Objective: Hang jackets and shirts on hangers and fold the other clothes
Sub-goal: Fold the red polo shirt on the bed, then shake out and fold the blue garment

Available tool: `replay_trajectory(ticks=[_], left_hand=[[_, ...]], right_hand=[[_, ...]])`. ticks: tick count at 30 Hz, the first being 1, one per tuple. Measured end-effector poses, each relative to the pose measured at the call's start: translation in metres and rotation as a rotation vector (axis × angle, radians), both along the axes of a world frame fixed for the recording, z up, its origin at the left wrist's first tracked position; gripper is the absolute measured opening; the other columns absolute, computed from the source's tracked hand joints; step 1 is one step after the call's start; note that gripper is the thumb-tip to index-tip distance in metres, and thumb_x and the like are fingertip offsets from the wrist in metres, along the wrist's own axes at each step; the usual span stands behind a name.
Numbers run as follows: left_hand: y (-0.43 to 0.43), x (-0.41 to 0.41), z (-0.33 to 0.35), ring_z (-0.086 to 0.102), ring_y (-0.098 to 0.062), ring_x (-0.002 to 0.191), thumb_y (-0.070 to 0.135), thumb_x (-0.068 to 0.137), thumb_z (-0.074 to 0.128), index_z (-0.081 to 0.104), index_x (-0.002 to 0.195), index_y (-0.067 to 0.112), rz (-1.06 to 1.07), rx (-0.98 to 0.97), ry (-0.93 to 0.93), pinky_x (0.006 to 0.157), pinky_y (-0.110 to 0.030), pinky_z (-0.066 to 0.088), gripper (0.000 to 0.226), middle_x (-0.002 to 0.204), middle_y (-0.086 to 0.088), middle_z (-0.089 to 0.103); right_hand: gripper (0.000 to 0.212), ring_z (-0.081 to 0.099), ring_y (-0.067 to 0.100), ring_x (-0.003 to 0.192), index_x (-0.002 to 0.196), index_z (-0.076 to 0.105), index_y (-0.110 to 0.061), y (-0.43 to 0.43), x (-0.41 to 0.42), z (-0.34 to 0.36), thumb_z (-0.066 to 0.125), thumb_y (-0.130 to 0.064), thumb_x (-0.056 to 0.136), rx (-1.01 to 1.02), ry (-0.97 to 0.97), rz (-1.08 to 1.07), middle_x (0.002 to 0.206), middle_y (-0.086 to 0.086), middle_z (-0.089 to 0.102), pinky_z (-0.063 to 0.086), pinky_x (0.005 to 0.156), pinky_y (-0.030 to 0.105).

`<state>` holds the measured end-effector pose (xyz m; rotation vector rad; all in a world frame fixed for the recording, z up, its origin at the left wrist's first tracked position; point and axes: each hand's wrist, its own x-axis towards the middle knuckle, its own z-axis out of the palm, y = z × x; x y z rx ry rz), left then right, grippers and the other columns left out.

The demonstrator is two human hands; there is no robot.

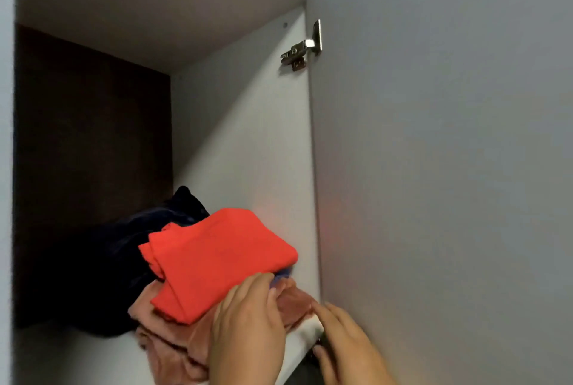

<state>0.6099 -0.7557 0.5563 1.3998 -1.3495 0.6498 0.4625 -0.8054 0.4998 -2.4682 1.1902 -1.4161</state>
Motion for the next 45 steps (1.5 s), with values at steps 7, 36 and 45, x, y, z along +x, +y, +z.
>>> replay_trajectory(ticks=[7, 36, 45], left_hand=[[0.026, -0.030, -0.023, 0.063, -0.024, 0.102, 0.030, 0.086, 0.039, 0.070, 0.103, 0.016, -0.381, 0.217, -0.018, 0.092, -0.035, 0.044, 0.037, 0.103, 0.000, 0.070], [0.212, -0.455, -0.206, 0.050, -0.012, 0.124, 0.052, 0.081, 0.039, 0.061, 0.126, 0.019, -1.765, 0.565, -0.694, 0.098, -0.034, 0.038, 0.059, 0.132, 0.004, 0.059], [0.317, -0.535, -0.247, 0.029, -0.004, 0.139, 0.046, 0.089, 0.049, 0.044, 0.141, 0.028, -2.157, 0.712, -0.867, 0.109, -0.019, 0.022, 0.056, 0.149, 0.012, 0.039]], right_hand=[[0.061, 0.031, -0.002, 0.137, 0.145, 0.030, -0.040, 0.092, -0.059, -0.031, 0.034, -0.047, 0.085, 0.020, -0.014, -0.132, 0.149, -0.020, 0.033, 0.016, 0.110, 0.006], [0.044, 0.046, 0.008, 0.121, 0.131, 0.056, -0.021, 0.507, -0.364, -0.167, 0.046, -0.021, 0.089, 0.443, -0.133, -1.543, 0.132, -0.007, 0.057, 0.030, 0.101, 0.012], [0.046, 0.039, 0.001, 0.122, 0.135, 0.052, -0.023, 0.597, -0.324, -0.181, 0.050, -0.013, 0.091, 0.529, -0.306, -1.887, 0.135, -0.010, 0.053, 0.015, 0.097, -0.003]])
